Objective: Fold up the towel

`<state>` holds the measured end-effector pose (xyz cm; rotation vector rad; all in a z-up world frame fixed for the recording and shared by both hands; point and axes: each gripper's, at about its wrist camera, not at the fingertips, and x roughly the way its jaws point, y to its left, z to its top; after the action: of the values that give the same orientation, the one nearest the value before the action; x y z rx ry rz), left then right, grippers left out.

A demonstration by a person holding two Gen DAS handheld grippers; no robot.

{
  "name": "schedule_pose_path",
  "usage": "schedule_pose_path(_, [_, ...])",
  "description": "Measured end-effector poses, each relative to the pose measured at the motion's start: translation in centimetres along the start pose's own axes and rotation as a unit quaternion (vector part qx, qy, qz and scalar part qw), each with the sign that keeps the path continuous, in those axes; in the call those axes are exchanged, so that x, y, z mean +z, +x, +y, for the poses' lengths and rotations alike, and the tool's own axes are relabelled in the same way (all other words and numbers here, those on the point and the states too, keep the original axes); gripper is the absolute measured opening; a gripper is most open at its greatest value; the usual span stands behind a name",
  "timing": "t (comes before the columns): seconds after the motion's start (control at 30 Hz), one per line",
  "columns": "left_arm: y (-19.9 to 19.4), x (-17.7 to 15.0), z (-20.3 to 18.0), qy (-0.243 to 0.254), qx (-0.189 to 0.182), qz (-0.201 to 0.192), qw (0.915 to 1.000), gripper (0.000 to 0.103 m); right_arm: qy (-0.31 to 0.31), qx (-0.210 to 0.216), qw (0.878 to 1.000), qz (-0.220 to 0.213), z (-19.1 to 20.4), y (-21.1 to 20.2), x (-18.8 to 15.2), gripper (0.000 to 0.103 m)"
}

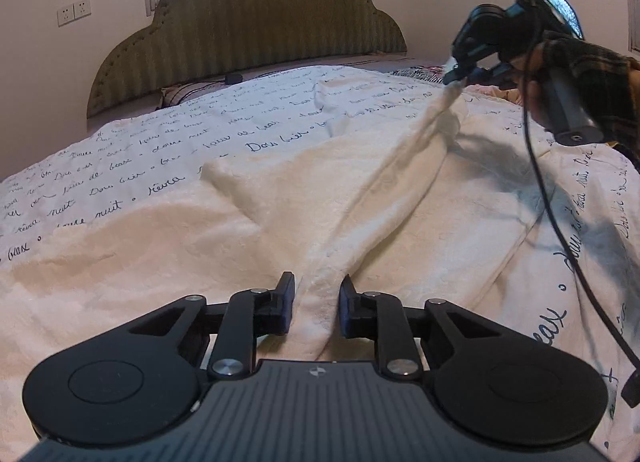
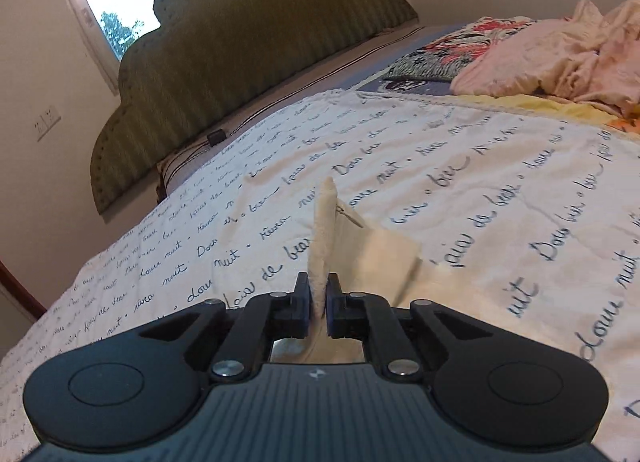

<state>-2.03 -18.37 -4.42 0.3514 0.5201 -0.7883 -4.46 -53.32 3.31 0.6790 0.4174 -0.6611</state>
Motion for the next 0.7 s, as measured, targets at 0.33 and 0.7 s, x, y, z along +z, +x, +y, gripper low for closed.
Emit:
schedule_pose_path(0.33, [-1.8, 0.9, -1.0, 0.017, 0.023, -0.02, 0.9994, 0.015, 0.112, 0.065, 0.992, 0.004, -7.3, -3.4, -0.4, 0.008])
schedule_pose_path(0.7, [-3.2, -1.3, -2.9, 0.077, 0.0, 0.0, 0.997, 0.012, 0.134, 0.02, 0.991, 0.022, -14.4, -6.9, -4.8, 0.008])
